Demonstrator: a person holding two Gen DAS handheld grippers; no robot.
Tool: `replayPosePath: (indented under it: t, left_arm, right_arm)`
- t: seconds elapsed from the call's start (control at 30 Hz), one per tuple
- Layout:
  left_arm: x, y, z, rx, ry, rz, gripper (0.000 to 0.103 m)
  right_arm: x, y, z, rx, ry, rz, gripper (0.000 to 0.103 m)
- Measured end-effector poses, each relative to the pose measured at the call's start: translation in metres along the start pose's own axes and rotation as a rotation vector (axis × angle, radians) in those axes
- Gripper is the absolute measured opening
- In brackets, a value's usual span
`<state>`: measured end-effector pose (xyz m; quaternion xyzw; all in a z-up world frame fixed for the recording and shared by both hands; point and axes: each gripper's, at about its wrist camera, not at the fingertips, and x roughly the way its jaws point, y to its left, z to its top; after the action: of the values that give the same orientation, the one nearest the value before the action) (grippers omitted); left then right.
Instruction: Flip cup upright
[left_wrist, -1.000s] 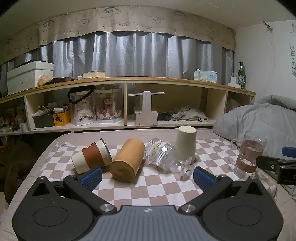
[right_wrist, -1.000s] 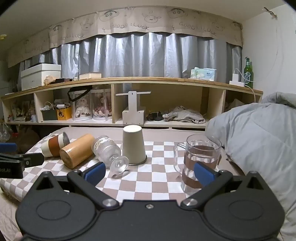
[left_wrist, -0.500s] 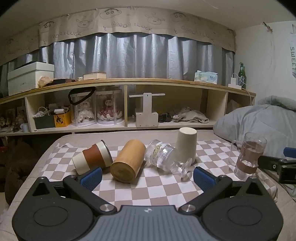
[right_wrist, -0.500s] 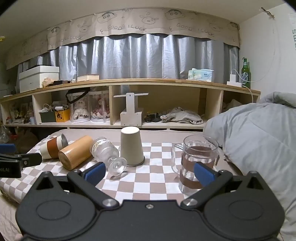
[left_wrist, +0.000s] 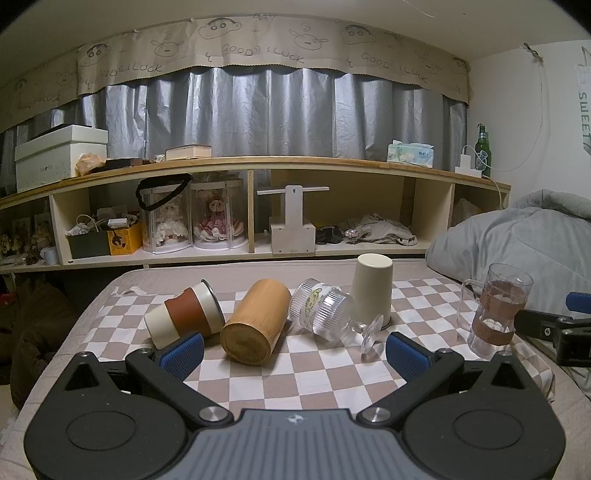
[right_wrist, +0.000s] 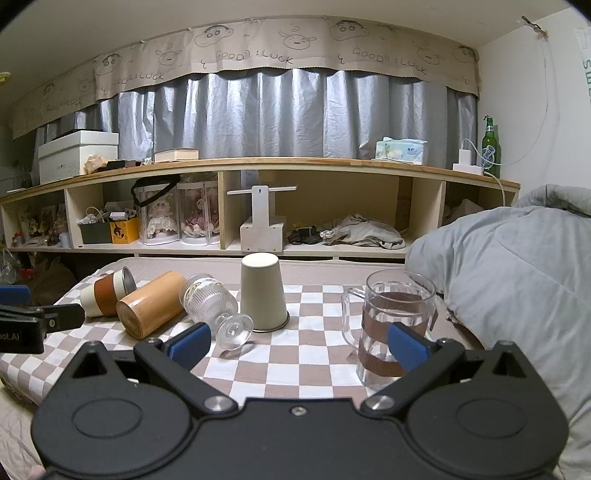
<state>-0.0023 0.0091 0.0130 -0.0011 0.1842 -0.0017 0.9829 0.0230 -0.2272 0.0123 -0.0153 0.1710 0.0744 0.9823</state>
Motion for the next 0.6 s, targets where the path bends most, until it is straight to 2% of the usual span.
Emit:
replayPosePath:
  t: [0.6]
  left_arm:
    - [-0.0058,0.0017,0.0046,0.002,-0.002,0.001,0.103]
  right_arm:
    - [0.0001,0.0003,-0.0011,0.0,-0.001,-0.001,0.103]
